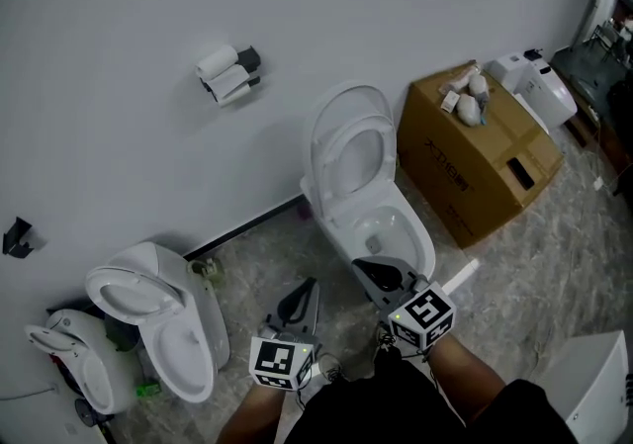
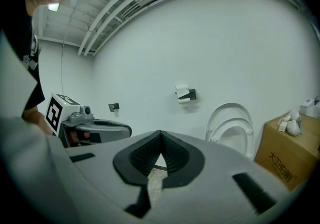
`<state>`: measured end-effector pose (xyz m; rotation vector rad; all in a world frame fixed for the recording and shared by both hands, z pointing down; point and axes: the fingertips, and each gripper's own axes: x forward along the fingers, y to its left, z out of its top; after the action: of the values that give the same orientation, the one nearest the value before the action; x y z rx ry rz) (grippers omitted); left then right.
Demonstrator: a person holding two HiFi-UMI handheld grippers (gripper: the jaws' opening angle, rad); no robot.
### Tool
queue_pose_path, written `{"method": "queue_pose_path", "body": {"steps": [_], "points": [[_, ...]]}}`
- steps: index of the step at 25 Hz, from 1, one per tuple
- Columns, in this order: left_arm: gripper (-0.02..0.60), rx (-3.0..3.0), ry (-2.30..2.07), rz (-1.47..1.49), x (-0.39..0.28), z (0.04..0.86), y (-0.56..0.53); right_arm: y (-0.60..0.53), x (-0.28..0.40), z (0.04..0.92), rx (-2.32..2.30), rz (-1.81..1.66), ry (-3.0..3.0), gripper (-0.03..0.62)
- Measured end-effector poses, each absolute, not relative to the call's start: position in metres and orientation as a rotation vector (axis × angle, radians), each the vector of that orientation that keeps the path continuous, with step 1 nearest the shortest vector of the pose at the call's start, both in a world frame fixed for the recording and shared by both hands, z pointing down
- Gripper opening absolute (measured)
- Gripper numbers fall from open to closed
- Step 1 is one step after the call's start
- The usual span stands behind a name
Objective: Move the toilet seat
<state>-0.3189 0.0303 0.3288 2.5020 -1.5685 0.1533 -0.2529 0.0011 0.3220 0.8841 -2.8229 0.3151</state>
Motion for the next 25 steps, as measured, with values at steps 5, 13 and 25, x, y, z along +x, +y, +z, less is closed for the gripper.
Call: {"method": "queue_pose_path", "body": {"steps": [5,13,25], "points": [[0.016,2.533,-1.456,0.140,-0.323,0.339,0.042,0.023,-0.252,0.327,0.997,0.315,-2.769,0.005],[0.015,2.612,-1.302,0.134,-0.276,0.331,0.061,0.053,-0.197,0.322,1.178,0.315,-2.690,0.005],[0.016,2.623,-1.353,0.192,-0.170,0.316,0.122,0.102,-0.082,0.308,1.202,0.316,-2.741,0.005]]}}
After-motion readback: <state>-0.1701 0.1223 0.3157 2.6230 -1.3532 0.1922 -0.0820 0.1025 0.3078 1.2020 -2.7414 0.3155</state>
